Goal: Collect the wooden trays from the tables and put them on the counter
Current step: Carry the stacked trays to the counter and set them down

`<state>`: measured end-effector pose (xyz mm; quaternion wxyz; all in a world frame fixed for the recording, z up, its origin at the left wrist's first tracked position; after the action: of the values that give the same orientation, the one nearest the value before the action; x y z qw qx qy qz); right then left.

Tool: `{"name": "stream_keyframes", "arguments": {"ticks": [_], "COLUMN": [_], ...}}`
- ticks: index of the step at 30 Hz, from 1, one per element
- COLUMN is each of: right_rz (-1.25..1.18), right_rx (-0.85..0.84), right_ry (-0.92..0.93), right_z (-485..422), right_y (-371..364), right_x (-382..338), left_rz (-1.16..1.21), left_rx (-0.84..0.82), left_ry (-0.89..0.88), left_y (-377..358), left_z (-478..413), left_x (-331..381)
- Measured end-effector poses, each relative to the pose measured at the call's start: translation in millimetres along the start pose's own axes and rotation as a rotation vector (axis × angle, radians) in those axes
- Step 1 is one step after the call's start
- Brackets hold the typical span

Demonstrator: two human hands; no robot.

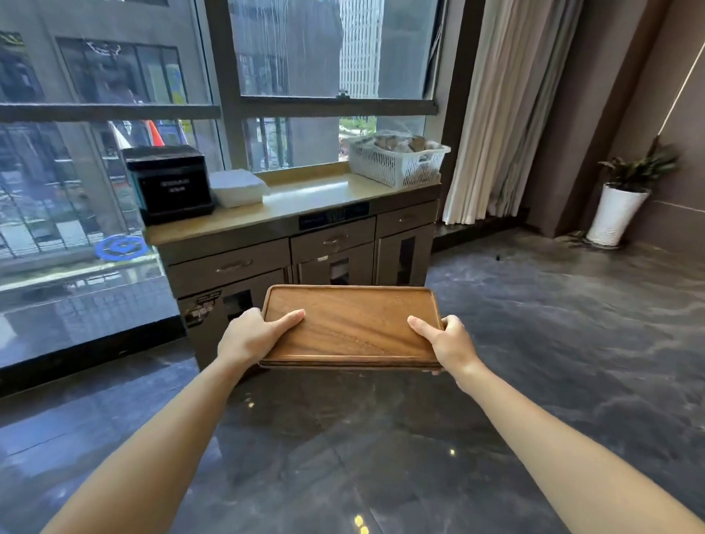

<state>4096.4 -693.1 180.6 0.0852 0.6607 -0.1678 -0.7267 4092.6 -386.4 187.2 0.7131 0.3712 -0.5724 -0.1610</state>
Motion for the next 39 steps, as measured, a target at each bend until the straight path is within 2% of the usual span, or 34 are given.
{"name": "stream_keyframes", "arguments": {"ticks": [6, 13, 19, 26, 33, 39], "right_rz": [0.064, 0.09, 0.09, 0.089, 0.125, 0.158], "right_rx": [-0.02, -0.139, -0.246, -0.345, -0.391, -0.436], "right_ry": [0.032, 0.072, 0.107, 0.106, 0.121, 0.119], "right_z": [-165.8, -377.7, -549.0, -691.4, -841.5, -971.4], "right_y": [-4.1, -42.2, -75.3, -123.3, -185.2, -242.9], "right_x": [-19.2, -17.6, -54.4, -74.1, -79.5, -117.2], "left_rz": [0.054, 0.049, 0.06, 0.045, 0.082, 0.082], "left_rx": [0.022, 0.098, 0.17, 0.192, 0.169, 0.207], "left_ry": [0.056, 0.151, 0.259, 0.321, 0.355, 0.419], "left_y": [-40.6, -97.2, -110.7, -116.2, -146.6, -144.4], "left_z": [-133.4, -297.0, -433.6, -564.0, -714.0, -841.1], "left_x": [45.6, 74.3, 115.9, 139.7, 134.3, 143.1]}}
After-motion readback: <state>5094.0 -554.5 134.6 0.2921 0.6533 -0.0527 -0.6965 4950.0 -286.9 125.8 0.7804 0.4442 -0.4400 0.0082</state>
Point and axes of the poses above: each hand's wrist, its own z-axis away from the middle knuckle, its own y-axis out of the back of the hand, x = y × z, the point moved 5 cm from there along -z, towards the middle knuckle, and after that the axes turned 3 degrees about y, right-handed, at the moved point
